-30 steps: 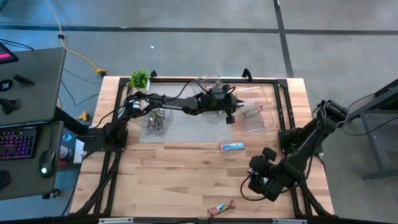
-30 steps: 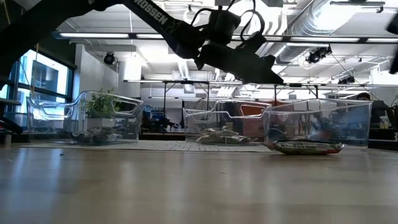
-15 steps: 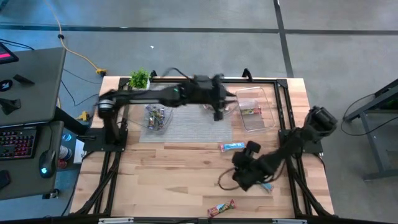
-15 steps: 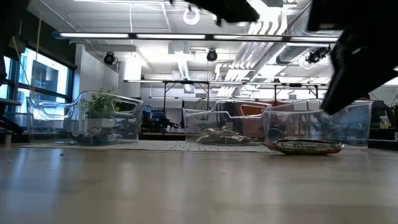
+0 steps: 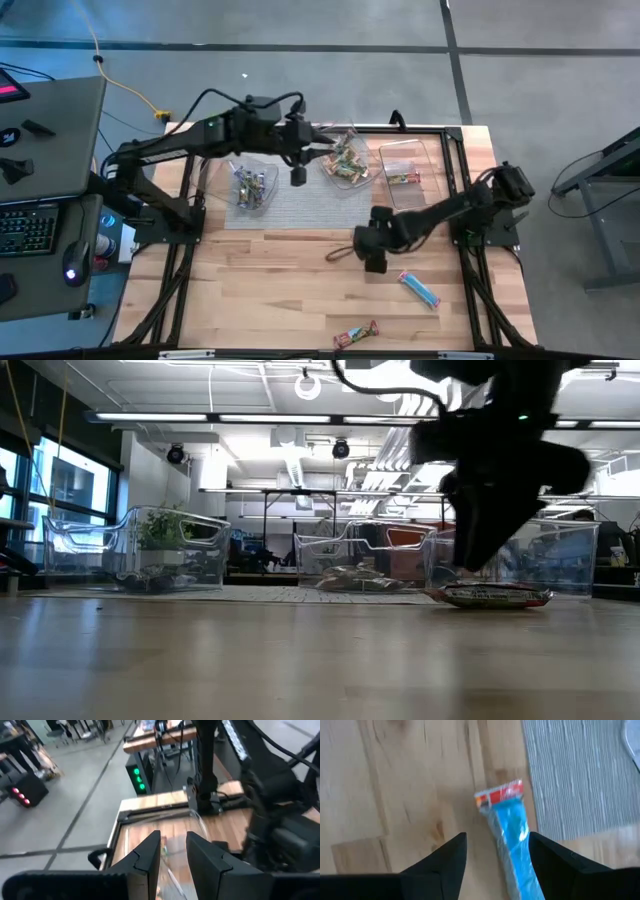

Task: Pick and place Granola Bars by type
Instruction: Put the red granola bar into the right transparent bin

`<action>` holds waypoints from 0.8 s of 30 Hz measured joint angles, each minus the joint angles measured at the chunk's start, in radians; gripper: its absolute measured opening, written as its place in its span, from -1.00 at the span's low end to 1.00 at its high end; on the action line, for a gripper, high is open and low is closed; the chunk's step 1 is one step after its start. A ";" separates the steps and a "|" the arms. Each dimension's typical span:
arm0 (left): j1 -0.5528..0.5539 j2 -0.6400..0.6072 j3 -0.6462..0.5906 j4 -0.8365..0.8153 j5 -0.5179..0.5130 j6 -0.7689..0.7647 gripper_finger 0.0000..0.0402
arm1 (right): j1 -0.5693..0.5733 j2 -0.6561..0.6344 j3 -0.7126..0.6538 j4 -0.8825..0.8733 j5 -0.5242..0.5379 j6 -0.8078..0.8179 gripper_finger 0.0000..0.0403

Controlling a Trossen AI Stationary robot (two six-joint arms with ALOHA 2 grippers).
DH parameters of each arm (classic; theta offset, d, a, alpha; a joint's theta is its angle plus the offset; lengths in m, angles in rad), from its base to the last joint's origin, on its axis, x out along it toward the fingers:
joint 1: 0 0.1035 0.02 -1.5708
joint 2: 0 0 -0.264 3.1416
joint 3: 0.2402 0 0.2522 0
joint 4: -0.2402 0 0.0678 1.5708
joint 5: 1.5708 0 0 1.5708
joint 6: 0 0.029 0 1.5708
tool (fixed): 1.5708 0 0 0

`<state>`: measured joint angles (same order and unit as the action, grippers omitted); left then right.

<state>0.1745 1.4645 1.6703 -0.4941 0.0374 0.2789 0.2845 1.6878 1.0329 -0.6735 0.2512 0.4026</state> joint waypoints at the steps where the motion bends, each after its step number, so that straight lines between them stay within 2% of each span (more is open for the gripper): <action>1: 0.000 -0.004 0.000 -0.019 0.000 -0.004 -0.56 | -0.023 0.000 0.000 0.007 -0.014 -0.018 -0.02; 7: 0.002 -0.006 -0.001 -0.130 0.001 -0.048 -0.56 | -0.131 0.000 0.000 0.002 -0.110 -0.088 -0.02; 14: 0.000 -0.006 -0.001 -0.210 0.057 -0.091 -0.56 | -0.175 0.035 0.000 0.000 -0.244 -0.148 -0.02; 17: 0.000 -0.006 -0.001 -0.229 0.067 -0.103 -0.56 | -0.173 0.065 0.000 -0.002 -0.243 -0.181 -0.02; 21: 0.000 -0.006 -0.001 -0.245 0.067 -0.104 -0.56 | -0.180 0.101 0.000 0.001 -0.189 -0.203 -0.02; 24: 0.000 -0.005 -0.001 -0.243 0.105 -0.105 -0.56 | -0.190 0.116 0.002 0.010 -0.193 -0.229 -0.02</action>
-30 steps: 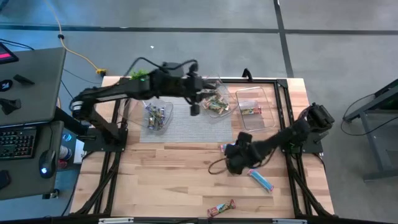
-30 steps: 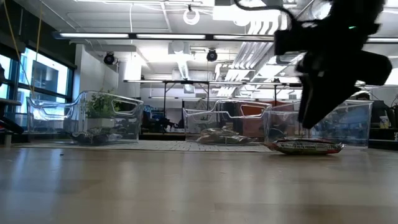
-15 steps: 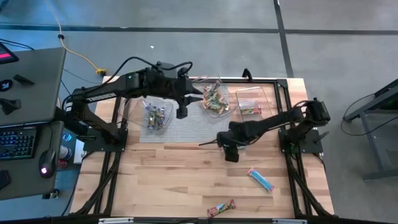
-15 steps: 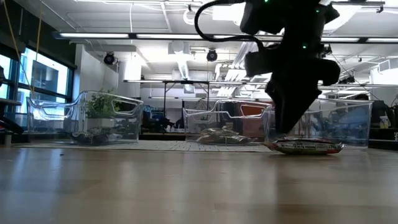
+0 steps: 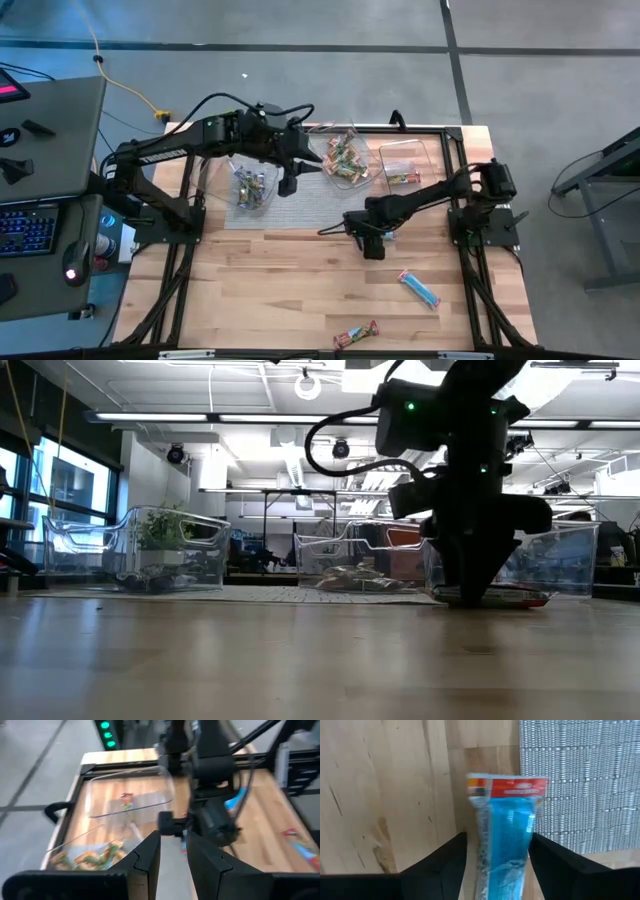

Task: Pick and place Granola Bars by type
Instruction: Put the red granola bar into the right transparent bin

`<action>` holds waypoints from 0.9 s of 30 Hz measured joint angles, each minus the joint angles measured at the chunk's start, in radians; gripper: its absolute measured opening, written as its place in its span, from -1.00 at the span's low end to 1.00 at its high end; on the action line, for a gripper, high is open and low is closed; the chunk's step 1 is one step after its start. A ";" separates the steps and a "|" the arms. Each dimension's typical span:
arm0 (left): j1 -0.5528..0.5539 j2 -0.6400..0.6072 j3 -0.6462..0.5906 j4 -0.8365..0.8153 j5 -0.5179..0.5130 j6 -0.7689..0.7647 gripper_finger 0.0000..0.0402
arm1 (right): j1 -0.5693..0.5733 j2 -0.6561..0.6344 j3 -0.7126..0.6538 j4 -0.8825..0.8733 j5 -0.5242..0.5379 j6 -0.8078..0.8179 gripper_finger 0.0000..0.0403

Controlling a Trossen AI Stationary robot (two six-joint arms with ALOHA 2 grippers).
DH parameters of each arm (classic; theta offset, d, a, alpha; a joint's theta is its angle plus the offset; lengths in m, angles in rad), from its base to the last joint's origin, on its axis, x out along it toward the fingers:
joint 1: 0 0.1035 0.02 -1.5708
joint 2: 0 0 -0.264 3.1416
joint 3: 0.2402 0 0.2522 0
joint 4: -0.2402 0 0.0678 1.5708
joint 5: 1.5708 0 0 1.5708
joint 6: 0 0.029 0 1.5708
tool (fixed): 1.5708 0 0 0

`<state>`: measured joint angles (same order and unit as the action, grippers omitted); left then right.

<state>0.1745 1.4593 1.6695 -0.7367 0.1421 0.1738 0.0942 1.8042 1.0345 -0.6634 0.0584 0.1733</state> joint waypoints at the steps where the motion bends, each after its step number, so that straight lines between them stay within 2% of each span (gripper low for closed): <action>1: 0.000 0.000 0.000 0.002 0.021 -0.002 -0.56 | -0.004 0.004 0.001 0.002 -0.010 -0.002 -0.02; 5: -0.001 0.000 0.000 0.001 0.065 -0.021 -0.56 | -0.012 0.006 0.002 0.003 -0.060 -0.001 -0.11; 15: 0.000 0.000 0.000 0.001 0.080 -0.078 -0.56 | -0.011 -0.019 -0.001 -0.011 -0.112 0.086 -0.72; 19: 0.000 0.000 0.000 0.006 0.085 -0.083 -0.56 | -0.006 -0.088 0.029 -0.084 -0.116 0.089 -0.78; 23: 0.000 0.000 0.000 0.007 0.085 -0.083 -0.56 | 0.005 -0.178 0.096 -0.214 -0.014 0.082 -0.73; 27: 0.000 0.000 0.000 0.013 0.085 -0.083 -0.56 | 0.004 -0.290 0.160 -0.384 0.210 0.068 -0.69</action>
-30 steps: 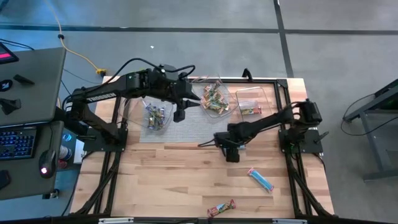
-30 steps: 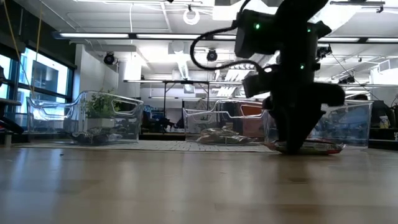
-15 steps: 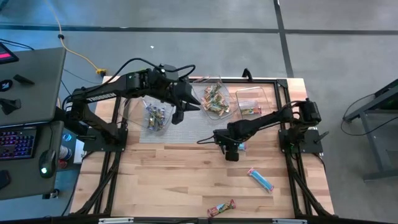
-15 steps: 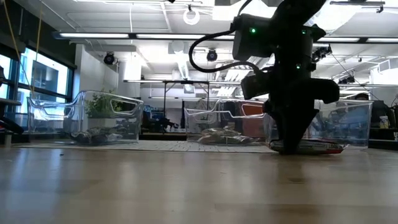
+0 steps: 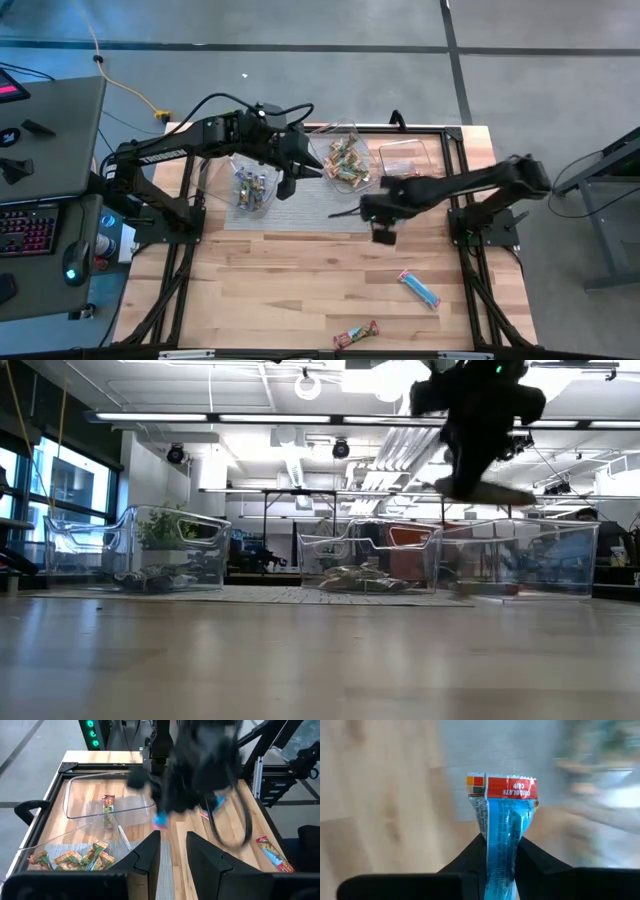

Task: Pick and place Granola Bars by type
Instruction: Put the red granola bar into the right transparent bin

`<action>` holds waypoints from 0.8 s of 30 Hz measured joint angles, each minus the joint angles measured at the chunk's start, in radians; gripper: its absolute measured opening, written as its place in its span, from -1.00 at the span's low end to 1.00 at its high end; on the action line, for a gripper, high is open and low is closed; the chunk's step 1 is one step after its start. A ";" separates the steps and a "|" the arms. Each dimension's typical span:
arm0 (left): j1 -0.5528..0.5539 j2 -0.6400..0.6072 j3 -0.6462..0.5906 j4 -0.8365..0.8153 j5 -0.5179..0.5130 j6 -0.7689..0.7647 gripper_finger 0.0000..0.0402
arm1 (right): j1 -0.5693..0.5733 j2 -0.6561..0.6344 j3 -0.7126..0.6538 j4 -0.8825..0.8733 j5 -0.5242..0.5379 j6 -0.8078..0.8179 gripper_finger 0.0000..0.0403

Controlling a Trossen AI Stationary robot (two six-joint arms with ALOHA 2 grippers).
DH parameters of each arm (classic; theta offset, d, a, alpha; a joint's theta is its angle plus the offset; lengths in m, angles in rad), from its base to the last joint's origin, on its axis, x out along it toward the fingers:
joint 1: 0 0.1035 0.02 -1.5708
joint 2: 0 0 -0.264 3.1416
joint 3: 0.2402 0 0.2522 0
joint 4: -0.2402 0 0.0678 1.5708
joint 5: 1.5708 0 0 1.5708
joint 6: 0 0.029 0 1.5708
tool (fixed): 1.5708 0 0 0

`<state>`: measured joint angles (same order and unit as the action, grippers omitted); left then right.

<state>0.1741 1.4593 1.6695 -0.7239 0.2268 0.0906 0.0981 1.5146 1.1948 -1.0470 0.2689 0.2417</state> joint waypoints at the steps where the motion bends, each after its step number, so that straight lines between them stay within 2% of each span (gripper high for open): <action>1: 0.000 0.000 0.000 0.000 0.000 0.000 -0.56 | -0.006 -0.027 0.007 -0.033 0.070 0.001 -0.69; 3: 0.000 0.000 0.000 -0.001 0.000 0.000 -0.56 | -0.026 -0.088 0.007 -0.079 0.177 0.011 -0.69; 5: 0.000 0.000 0.000 0.001 0.003 0.000 -0.56 | -0.061 -0.148 0.001 -0.072 0.224 0.014 -0.68; 11: 0.000 0.000 0.000 0.020 0.035 0.000 -0.56 | -0.234 -0.257 -0.056 -0.059 0.211 0.030 -0.68; 18: 0.000 0.000 0.000 0.009 0.047 0.000 -0.56 | -0.431 -0.273 -0.242 0.114 0.076 -0.050 -0.68; 24: 0.000 0.000 0.000 0.010 0.047 0.000 -0.56 | -0.511 -0.272 -0.411 0.293 -0.084 -0.111 -0.68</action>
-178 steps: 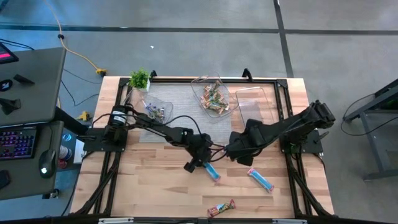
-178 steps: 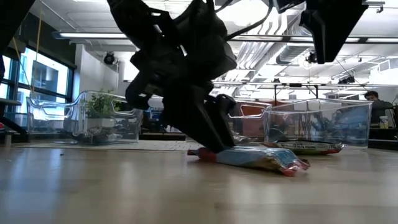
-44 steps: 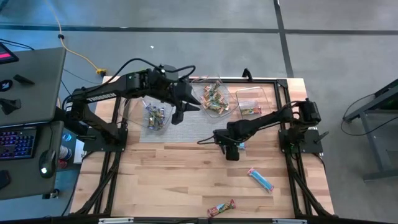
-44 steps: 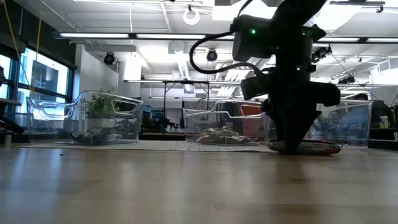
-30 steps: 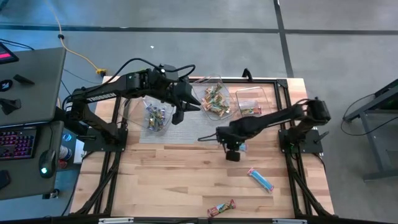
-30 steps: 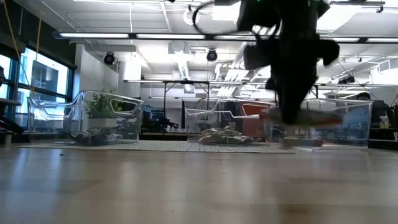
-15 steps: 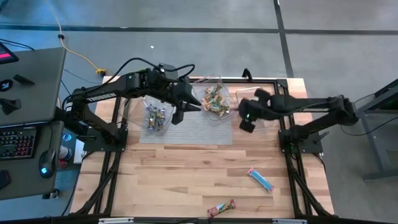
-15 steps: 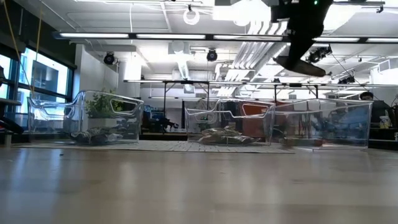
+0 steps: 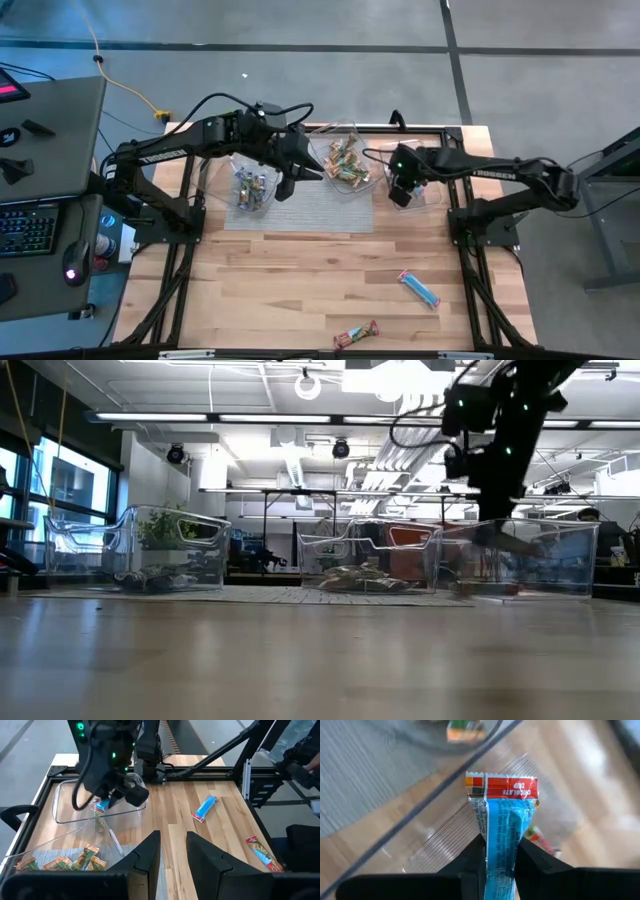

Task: Pick and place Granola Bars by type
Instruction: Put the red granola bar into the right transparent bin

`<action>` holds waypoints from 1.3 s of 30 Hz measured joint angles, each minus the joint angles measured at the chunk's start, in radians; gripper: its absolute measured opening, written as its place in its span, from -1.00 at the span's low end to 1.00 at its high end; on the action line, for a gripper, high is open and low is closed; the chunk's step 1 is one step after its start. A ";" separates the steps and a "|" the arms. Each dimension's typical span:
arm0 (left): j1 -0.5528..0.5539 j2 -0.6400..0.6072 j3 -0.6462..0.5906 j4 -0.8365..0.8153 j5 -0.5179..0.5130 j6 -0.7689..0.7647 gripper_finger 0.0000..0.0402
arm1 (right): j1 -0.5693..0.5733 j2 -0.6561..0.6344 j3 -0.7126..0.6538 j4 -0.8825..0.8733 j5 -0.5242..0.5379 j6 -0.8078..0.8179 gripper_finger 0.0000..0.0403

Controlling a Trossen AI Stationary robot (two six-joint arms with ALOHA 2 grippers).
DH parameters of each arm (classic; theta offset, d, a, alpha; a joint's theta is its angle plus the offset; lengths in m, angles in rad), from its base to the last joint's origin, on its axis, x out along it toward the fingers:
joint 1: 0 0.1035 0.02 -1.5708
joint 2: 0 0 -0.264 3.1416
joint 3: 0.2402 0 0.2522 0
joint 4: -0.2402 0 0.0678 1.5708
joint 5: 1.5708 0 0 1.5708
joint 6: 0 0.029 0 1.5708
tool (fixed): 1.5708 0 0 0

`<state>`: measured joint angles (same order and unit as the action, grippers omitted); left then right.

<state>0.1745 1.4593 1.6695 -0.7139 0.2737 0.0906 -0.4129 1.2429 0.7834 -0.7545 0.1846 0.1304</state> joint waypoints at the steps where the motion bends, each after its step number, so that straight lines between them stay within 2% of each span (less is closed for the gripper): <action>1: 0.000 0.000 0.000 0.000 0.000 0.000 -0.56 | -0.006 0.001 -0.024 0.019 -0.009 0.000 -0.68; 5: 0.000 0.000 0.000 -0.001 0.000 0.000 -0.56 | -0.025 0.020 -0.051 0.040 -0.052 -0.003 -0.68; 10: 0.000 0.000 0.000 0.000 -0.003 0.007 -0.56 | -0.026 0.052 -0.034 0.040 -0.044 -0.008 -0.65; 20: 0.000 0.000 0.000 0.000 -0.004 0.007 -0.56 | -0.019 0.092 -0.029 0.029 -0.056 -0.014 -0.25; 23: 0.000 0.000 0.000 0.000 -0.004 0.007 -0.56 | 0.007 0.075 0.027 -0.030 -0.083 -0.017 -0.18; 27: 0.000 0.000 0.000 0.000 -0.006 0.008 -0.56 | 0.074 0.061 0.161 -0.163 -0.060 -0.017 -0.18; 31: 0.000 0.000 0.000 -0.009 -0.006 0.008 -0.56 | 0.195 0.057 0.310 -0.283 -0.061 0.008 -0.21; 35: 0.000 0.000 0.000 -0.038 -0.006 0.008 -0.56 | 0.338 0.057 0.424 -0.391 -0.096 0.225 -0.20; 39: 0.000 0.000 0.000 -0.052 -0.006 0.008 -0.56 | 0.487 0.057 0.456 -0.488 -0.126 0.463 -0.15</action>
<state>0.1745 1.4593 1.6695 -0.7662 0.2676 0.0987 0.0738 1.3003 1.2394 -1.2425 0.0582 0.5936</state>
